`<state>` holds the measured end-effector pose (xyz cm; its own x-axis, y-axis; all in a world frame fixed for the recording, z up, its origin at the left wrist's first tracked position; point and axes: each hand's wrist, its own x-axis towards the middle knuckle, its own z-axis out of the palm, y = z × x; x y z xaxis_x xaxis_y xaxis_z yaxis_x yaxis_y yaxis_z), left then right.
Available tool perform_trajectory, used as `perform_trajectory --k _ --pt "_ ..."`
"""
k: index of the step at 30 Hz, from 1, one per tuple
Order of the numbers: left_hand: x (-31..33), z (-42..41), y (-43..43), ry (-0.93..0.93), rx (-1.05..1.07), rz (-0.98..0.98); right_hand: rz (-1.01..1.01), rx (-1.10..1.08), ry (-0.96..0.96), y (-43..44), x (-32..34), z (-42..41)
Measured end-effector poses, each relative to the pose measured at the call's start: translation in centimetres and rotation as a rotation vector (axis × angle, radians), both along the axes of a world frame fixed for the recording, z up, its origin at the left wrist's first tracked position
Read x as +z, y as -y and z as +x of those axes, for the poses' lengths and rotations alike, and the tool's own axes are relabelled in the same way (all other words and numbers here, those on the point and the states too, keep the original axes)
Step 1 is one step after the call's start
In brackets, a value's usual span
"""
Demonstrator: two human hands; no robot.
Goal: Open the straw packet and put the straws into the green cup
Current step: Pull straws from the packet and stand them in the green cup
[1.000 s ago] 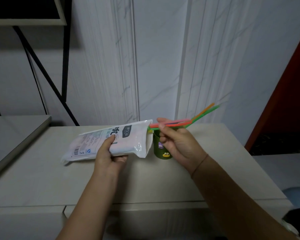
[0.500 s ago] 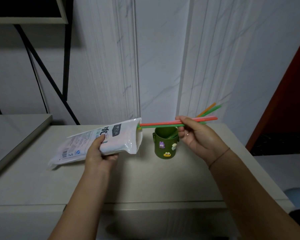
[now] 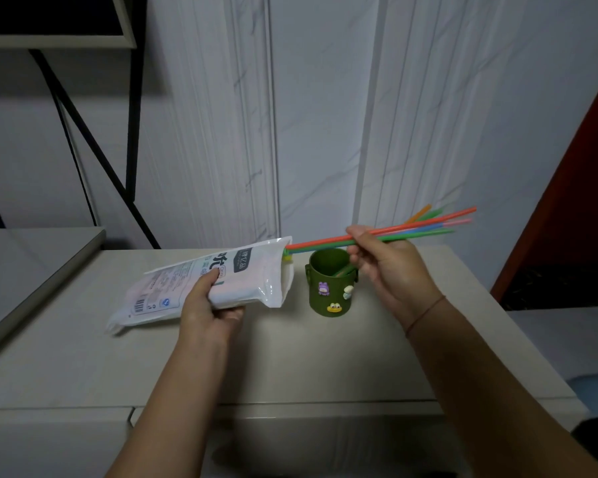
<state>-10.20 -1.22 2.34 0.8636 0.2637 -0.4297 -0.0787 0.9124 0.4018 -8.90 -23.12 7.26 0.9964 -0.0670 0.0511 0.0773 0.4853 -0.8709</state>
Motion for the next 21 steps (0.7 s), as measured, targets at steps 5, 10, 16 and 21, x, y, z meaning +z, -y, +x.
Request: perform_trajectory --k 5,10,16,21 --pt "-0.1 0.1 -1.0 -0.052 0.022 0.030 -0.117 -0.094 0.000 3.3 1.7 0.0" --pt "0.0 0.1 -0.7 -0.073 0.020 0.044 -0.186 -0.173 0.000 5.5 2.5 0.1" --pt "0.0 0.0 -0.2 -0.084 0.006 0.056 -0.354 -0.277 0.009 6.3 2.0 0.4" --pt "-0.1 -0.1 0.1 -0.075 0.006 0.057 -0.528 -0.229 -0.010 4.2 0.4 0.8"
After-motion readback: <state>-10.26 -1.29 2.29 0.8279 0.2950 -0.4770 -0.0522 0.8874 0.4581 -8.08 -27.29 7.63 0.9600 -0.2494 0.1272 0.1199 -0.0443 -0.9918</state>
